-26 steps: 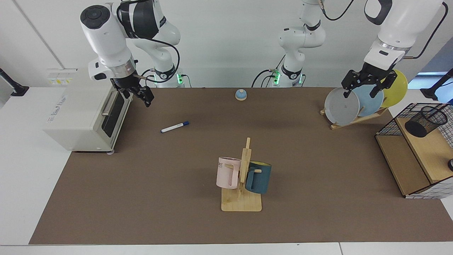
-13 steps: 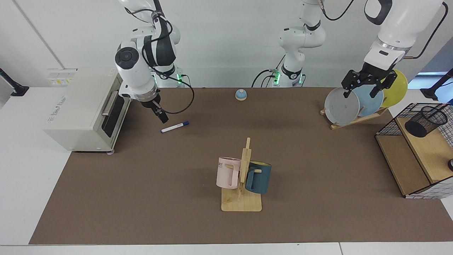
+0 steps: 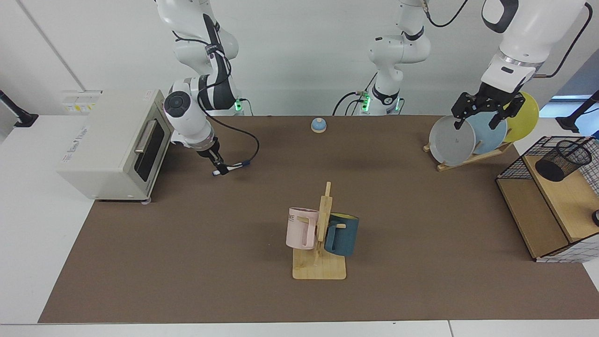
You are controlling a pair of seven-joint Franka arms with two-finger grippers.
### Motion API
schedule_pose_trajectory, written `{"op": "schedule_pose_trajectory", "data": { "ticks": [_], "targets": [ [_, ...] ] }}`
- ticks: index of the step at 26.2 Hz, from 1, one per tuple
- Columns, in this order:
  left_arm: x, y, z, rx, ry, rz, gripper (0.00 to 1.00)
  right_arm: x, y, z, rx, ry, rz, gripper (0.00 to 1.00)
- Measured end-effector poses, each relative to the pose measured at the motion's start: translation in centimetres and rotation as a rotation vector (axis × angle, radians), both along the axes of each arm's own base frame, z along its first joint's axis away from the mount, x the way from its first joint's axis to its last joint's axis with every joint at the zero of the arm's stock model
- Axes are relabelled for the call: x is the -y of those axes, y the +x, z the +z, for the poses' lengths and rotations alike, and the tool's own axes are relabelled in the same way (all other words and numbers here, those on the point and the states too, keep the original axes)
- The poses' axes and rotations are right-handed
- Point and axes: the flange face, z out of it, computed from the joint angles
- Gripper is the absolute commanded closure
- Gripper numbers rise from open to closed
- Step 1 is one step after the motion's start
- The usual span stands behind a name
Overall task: Put markers into pen holder
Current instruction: 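Reach the right gripper down toward the white marker, then grasp the white marker with the right gripper and lift it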
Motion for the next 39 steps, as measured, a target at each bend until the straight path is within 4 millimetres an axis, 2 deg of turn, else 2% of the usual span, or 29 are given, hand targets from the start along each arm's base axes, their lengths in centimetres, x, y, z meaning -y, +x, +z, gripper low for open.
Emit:
{"op": "schedule_pose_trajectory", "data": {
  "ticks": [5, 11, 14, 17, 19, 22, 23, 24, 33, 36, 39],
  "targets": [
    [0.0, 0.0, 0.0, 0.000, 0.000, 0.000, 0.00, 0.2, -1.1, -2.1, 0.005, -0.001, -0.011, 0.00],
    [0.0, 0.0, 0.0, 0.000, 0.000, 0.000, 0.00, 0.5, -2.2, -3.6, 0.003, -0.006, -0.016, 0.00],
    [-0.2, 0.0, 0.0, 0.000, 0.000, 0.003, 0.00, 0.7, -2.7, -4.3, 0.009, -0.007, -0.018, 0.10],
    [-0.7, 0.0, 0.0, -0.003, 0.000, 0.011, 0.00, 0.9, -2.9, -4.5, 0.010, -0.007, -0.010, 0.24],
    [-0.7, -0.1, -0.1, -0.009, 0.000, -0.001, 0.00, 0.9, -3.0, -4.6, 0.010, -0.005, 0.000, 0.39],
    [0.3, -0.2, -0.2, -0.017, 0.002, -0.080, 0.00, 0.9, -2.9, -4.4, 0.017, 0.000, 0.028, 0.83],
    [0.9, -0.2, -0.2, -0.021, 0.003, -0.114, 0.00, 0.9, -2.8, -4.4, 0.021, 0.001, 0.038, 0.94],
    [1.5, -0.3, -0.2, -0.024, 0.003, -0.146, 0.00, 1.0, -2.8, -4.3, 0.024, 0.003, 0.046, 1.00],
    [7.5, -1.4, -0.7, -0.044, 0.008, -0.307, 0.00, 1.2, -2.6, -3.9, 0.035, 0.011, 0.081, 1.00],
    [8.3, -1.7, -0.7, -0.045, 0.008, -0.322, 0.00, 0.7, -2.6, -3.8, 0.027, 0.041, 0.058, 1.00],
    [8.4, -1.8, -0.6, -0.043, 0.009, -0.324, 0.00, -0.9, -2.3, -3.1, 0.019, 0.092, 0.046, 1.00]
  ]
}}
